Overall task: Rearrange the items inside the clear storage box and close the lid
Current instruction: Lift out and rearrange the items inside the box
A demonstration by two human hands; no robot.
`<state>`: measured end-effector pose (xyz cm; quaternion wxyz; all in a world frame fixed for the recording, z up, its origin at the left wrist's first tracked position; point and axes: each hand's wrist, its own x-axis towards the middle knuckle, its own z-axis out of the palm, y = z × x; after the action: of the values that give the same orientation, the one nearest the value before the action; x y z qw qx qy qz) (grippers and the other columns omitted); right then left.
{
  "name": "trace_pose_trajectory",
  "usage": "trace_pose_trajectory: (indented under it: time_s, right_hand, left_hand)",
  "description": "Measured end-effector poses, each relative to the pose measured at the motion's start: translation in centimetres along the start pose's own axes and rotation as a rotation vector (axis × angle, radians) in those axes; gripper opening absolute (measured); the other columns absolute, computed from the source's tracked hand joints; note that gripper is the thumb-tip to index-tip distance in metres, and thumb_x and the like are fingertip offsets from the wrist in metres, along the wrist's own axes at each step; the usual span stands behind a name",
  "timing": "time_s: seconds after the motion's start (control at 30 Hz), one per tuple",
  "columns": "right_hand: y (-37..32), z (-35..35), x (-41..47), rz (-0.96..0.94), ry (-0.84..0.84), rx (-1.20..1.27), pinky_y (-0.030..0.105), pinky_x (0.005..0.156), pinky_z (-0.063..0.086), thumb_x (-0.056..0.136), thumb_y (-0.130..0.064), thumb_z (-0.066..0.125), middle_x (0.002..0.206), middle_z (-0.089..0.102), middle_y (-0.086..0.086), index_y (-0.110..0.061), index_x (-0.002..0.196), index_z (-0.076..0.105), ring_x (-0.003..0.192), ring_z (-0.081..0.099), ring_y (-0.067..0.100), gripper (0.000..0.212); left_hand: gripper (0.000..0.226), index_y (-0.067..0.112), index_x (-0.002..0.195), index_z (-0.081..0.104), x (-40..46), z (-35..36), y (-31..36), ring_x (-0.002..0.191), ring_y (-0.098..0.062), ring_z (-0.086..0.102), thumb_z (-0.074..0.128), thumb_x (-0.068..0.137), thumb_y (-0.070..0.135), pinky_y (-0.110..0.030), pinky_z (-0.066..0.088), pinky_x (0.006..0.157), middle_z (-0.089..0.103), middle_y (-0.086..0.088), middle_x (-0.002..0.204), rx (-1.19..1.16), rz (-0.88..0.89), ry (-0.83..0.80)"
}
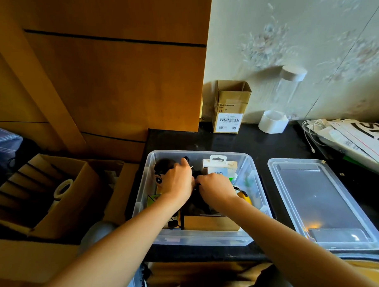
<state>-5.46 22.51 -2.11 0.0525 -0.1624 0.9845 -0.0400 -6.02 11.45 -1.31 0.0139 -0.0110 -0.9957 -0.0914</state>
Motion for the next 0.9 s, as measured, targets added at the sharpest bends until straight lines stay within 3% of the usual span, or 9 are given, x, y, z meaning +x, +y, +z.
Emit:
trace_pose_trajectory:
  time_s: [0.1,0.23,0.43,0.6,0.77,0.9]
  right_hand:
    - [-0.1,-0.4,0.8,-0.191,-0.006,-0.128,0.034,0.088,0.047,0.093,-0.018,0.053,0.110,0.063,0.008,-0.011,0.117,0.060,0.103,0.055,0.024,0.025]
    - [-0.2,-0.2,2.4,-0.431,-0.040,-0.404,0.034,0.109,0.031,0.091,-0.023,0.058,0.128,0.056,0.004,-0.013,0.125,0.058,0.121,0.045,0.023,0.036]
    - [-2.2,1.5,4.3,-0.432,-0.167,-0.571,0.038,0.112,0.024,0.094,-0.029,0.051,0.140,0.047,0.003,-0.016,0.133,0.048,0.133,0.035,0.023,0.042]
    - [-2.5,1.9,5.1,-0.386,-0.180,-0.622,0.038,0.108,0.024,0.091,-0.032,0.056,0.141,0.045,-0.001,-0.023,0.136,0.044,0.134,0.034,0.021,0.048]
    - [-3.1,2.4,5.6,-0.336,-0.227,-0.752,0.045,0.112,0.016,0.091,-0.034,0.055,0.147,0.038,0.003,-0.019,0.137,0.044,0.139,0.024,0.025,0.050]
    - [-2.9,2.2,5.7,-0.349,-0.244,-0.796,0.045,0.114,0.013,0.093,-0.036,0.051,0.151,0.031,0.004,-0.019,0.142,0.036,0.141,0.021,0.028,0.053]
  left_hand:
    - [0.052,0.011,0.137,0.036,-0.2,-0.6,-1.4,0.104,-0.027,0.061,0.055,0.094,0.032,-0.029,0.046,0.070,0.059,-0.012,0.120,-0.205,-0.029,0.110]
    - [0.061,0.009,0.142,0.040,0.0,-1.8,-3.6,0.111,-0.026,0.058,0.061,0.090,0.033,-0.032,0.049,0.085,0.060,-0.012,0.124,-0.436,-0.082,0.210]
    - [0.057,0.006,0.135,0.048,0.1,-2.0,-4.4,0.113,-0.025,0.057,0.064,0.088,0.034,-0.020,0.041,0.079,0.059,-0.010,0.125,-0.527,-0.132,0.231]
    - [0.062,0.007,0.139,0.043,0.0,-1.7,-4.5,0.117,-0.023,0.055,0.063,0.088,0.036,-0.024,0.046,0.086,0.056,-0.011,0.132,-0.568,-0.153,0.228]
    - [0.060,0.007,0.138,0.044,-0.5,-1.9,-4.5,0.110,-0.021,0.059,0.063,0.088,0.035,-0.014,0.038,0.073,0.059,-0.009,0.126,-0.565,-0.131,0.261]
    - [0.056,0.014,0.136,0.045,-0.9,-1.9,-4.6,0.107,-0.020,0.060,0.060,0.089,0.039,-0.023,0.049,0.086,0.063,-0.005,0.119,-0.508,-0.064,0.237]
